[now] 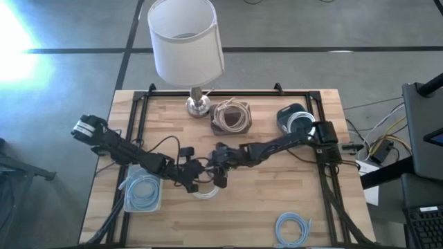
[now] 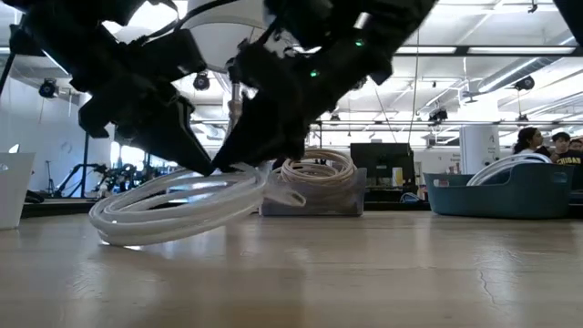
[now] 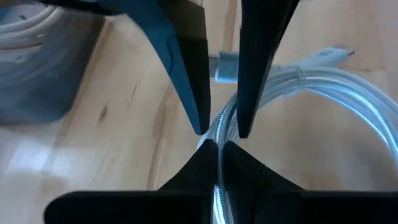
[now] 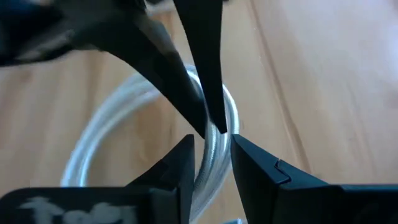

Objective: Sort HDMI cables
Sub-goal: Put the white HDMI cable into the blue bin

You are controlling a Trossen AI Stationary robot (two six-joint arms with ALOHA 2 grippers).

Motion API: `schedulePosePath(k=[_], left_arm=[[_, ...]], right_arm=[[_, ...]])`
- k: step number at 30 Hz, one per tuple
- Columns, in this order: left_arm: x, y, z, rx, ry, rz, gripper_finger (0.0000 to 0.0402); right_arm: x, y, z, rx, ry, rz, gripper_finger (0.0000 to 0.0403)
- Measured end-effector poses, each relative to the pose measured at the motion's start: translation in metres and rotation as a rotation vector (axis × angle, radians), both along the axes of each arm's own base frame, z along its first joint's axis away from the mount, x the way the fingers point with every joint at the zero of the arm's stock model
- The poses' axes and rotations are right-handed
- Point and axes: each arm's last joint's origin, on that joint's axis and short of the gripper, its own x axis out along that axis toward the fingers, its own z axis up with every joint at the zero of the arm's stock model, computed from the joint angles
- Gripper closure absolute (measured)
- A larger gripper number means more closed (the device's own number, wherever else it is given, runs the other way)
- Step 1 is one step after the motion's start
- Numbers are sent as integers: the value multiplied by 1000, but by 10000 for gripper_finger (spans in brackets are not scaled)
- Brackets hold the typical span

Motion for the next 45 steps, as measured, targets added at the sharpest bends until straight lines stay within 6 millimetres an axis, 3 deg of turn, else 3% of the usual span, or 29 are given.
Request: schedulePosePath(k=[5,12,20,33,45], left_arm=[[-1,1,-2,18,8,14,377],[-1,1,-1,25,4,22,377],[-1,1,0,5,-14,43,376],[0,1,0,-10,-18,52,374],[-1,0,-1,-25,14,-2,269]], right_arm=[[12,-1,-3,-67,118,-57,303],[17,-1,-6,-89,143,-76,305],[16,-1,-7,-109,171,-66,382],[15,-1,-7,-122,175,-57,389],[13,-3,-10,-135,196,-70,390]])
